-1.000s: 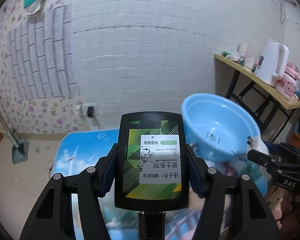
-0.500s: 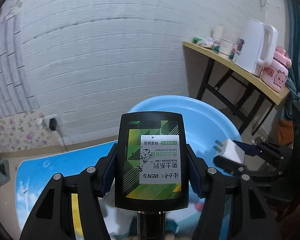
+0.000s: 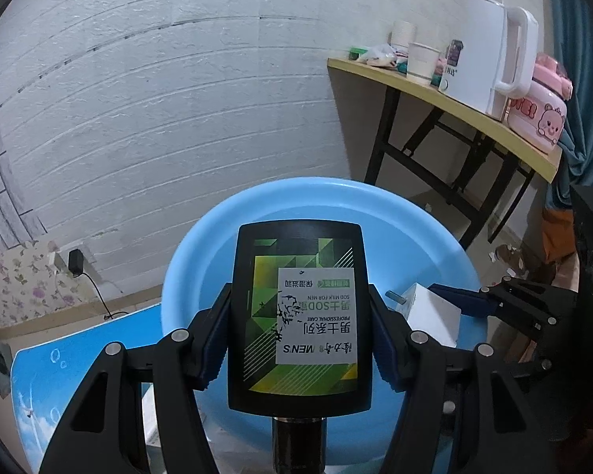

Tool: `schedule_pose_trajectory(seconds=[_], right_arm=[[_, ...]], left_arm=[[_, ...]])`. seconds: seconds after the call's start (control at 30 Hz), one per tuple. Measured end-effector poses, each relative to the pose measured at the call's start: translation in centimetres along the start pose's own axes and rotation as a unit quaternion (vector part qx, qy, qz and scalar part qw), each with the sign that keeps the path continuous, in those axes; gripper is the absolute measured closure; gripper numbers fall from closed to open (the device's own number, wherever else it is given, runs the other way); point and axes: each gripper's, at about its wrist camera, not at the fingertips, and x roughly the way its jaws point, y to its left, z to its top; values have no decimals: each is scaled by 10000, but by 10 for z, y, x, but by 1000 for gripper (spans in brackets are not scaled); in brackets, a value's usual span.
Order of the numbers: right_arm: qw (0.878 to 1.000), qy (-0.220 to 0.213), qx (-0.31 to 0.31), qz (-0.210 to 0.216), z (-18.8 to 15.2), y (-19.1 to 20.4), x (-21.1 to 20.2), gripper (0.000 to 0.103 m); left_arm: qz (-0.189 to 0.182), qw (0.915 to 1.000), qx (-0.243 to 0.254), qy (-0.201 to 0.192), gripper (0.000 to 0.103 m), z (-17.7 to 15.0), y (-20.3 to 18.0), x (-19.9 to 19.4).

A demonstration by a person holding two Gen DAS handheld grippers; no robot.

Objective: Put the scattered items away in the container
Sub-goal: 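Lower both held items into the blue basin and open both tools, then withdraw both open tools from the basin back over the table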

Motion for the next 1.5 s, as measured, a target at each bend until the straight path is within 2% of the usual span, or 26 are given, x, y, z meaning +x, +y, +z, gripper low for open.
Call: schedule_pose_trajectory(seconds=[0.37, 0.53, 0.6, 0.83, 0.93, 1.0, 1.27, 1.33, 1.5], right_arm=[[10000, 2, 29, 65, -1, 2, 5, 51], [9999, -76, -15, 136, -1, 5, 3, 51], [9999, -91, -24, 134, -1, 7, 3, 42], [9997, -187, 80, 105, -2, 5, -5, 41], [9994, -300, 150, 90, -3, 5, -13, 41], [9991, -362, 207, 87, -5, 6, -18, 41], [9971, -658, 363, 118, -16, 7, -39, 37], [9966, -746, 345, 43, -20, 9, -45, 37], [9948, -893, 445, 182, -30, 9, -56, 37]], left_arm=[[33, 9999, 118, 95, 42, -3, -6, 9], [88, 9998, 189, -73, 41, 1, -7, 2], [119, 9997, 186, -95, 41, 2, -6, 2], [156, 9997, 164, -68, 41, -1, -7, -2], [193, 9997, 110, -94, 33, -2, -6, -5], [217, 9997, 41, -134, 24, -4, -3, -9], [467, 9984, -195, -235, 10, -14, 8, -25], [552, 9976, -293, -296, 9, -17, 11, -29], [878, 9944, -466, -364, 9, -22, 17, -35]])
